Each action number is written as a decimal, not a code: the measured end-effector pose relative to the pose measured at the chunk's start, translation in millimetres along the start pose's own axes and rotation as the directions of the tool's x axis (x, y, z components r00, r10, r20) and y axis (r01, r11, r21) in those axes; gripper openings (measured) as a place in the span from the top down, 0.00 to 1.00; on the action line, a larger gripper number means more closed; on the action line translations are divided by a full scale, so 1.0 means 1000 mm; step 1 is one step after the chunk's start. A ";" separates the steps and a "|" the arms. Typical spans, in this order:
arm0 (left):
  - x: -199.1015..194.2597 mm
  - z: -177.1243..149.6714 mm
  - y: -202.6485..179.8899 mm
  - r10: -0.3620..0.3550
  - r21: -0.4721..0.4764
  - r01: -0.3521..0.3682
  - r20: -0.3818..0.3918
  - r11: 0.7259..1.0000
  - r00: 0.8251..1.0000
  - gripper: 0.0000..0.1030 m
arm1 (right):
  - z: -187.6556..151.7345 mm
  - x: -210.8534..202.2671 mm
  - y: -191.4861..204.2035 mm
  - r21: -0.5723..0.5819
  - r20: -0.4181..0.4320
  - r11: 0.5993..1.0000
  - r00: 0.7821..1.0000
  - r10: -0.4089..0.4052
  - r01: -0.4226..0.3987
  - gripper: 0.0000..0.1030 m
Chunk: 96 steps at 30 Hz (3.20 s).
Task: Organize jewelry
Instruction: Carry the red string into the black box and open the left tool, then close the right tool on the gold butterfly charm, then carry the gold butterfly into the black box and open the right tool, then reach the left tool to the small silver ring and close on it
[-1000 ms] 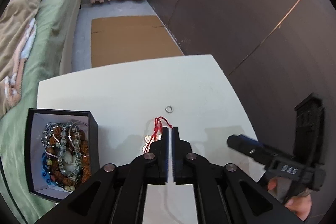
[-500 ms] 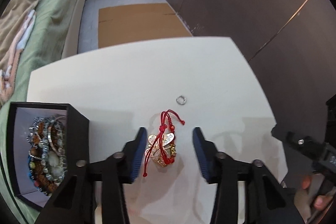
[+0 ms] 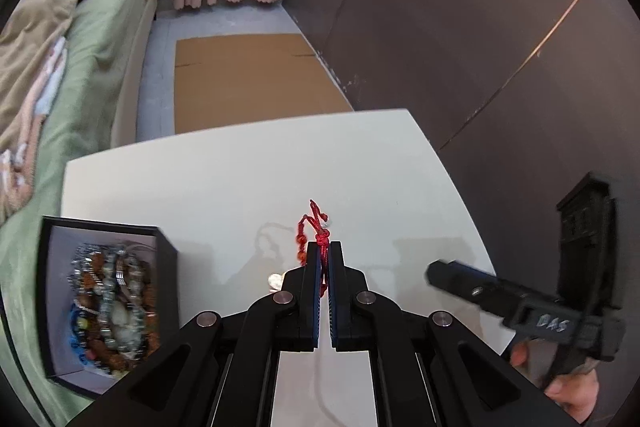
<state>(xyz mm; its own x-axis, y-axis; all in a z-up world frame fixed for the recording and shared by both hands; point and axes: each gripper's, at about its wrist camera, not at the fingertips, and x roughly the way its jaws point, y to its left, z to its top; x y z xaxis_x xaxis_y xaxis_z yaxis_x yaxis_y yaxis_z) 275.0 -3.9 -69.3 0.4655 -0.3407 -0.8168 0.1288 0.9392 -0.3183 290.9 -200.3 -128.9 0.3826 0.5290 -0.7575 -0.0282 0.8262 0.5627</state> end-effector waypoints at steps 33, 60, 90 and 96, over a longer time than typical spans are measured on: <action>-0.084 -0.018 0.094 0.084 -0.124 -0.072 0.093 0.990 0.992 0.97 | -0.020 0.085 0.093 -0.249 -0.059 0.954 0.981 -0.187 0.167 0.86; -0.132 -0.019 0.146 0.107 -0.272 -0.055 0.182 0.961 0.977 0.20 | -0.021 0.040 0.191 -0.357 -0.097 0.923 0.988 0.117 -0.144 0.86; -0.087 -0.003 0.085 0.101 -0.157 -0.075 0.166 0.985 0.981 0.20 | 0.028 -0.016 0.098 -0.228 0.010 0.973 1.000 0.018 -0.015 0.09; -0.059 0.008 0.053 0.083 -0.100 -0.071 0.121 0.992 0.989 0.20 | 0.035 -0.022 0.074 -0.223 0.004 0.974 0.999 -0.033 0.033 0.09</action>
<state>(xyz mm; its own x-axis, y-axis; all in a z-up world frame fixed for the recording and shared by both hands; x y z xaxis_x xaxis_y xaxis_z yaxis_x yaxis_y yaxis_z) 261.2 66.7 -34.1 0.5771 -0.2537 -0.7763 0.0071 0.9521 -0.3058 312.8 -157.7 -58.6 0.3868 0.5004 -0.7746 -0.2203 0.8658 0.4493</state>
